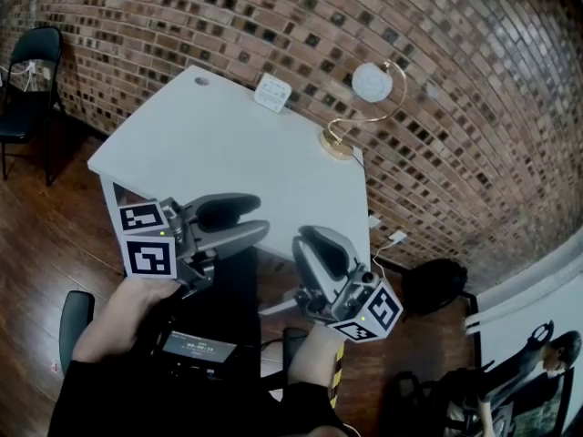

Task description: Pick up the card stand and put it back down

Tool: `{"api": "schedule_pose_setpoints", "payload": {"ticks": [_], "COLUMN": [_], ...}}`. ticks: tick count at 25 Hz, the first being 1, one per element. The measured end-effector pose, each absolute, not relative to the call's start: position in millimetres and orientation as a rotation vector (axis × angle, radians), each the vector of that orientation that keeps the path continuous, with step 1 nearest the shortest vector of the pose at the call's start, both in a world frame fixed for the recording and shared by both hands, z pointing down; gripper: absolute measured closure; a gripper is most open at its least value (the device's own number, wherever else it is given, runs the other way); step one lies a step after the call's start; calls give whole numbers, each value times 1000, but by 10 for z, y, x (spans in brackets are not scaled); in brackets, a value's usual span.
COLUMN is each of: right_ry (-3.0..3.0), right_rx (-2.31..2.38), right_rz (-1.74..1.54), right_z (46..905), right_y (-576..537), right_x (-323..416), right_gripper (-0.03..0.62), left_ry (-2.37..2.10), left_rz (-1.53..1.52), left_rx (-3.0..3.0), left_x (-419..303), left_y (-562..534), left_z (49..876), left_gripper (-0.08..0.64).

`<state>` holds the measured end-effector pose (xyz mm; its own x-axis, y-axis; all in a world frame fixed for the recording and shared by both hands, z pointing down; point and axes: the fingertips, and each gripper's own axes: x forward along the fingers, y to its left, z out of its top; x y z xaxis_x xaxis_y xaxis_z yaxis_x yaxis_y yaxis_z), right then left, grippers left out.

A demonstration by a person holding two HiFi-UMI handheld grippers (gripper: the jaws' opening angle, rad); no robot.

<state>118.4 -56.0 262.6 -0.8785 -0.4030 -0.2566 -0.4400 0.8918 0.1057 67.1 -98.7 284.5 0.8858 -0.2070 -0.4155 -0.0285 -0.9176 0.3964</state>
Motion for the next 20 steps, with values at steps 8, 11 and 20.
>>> {"api": "schedule_pose_setpoints", "payload": {"ticks": [8, 11, 20], "right_ry": [2843, 2843, 2844], "right_rx": [-631, -627, -613], "right_rz": [230, 228, 247], "right_z": [2665, 2665, 2660], "right_y": [-572, -572, -571], "right_x": [1147, 1133, 1117], "right_gripper": [520, 520, 522], "left_ry": [-177, -180, -181], "left_rz": [-644, -643, -649], "left_rx": [2669, 2667, 2675], "left_x": [669, 672, 676], "left_y": [-986, -991, -1007], "left_z": [2864, 2861, 2849], "left_gripper": [353, 353, 353]}}
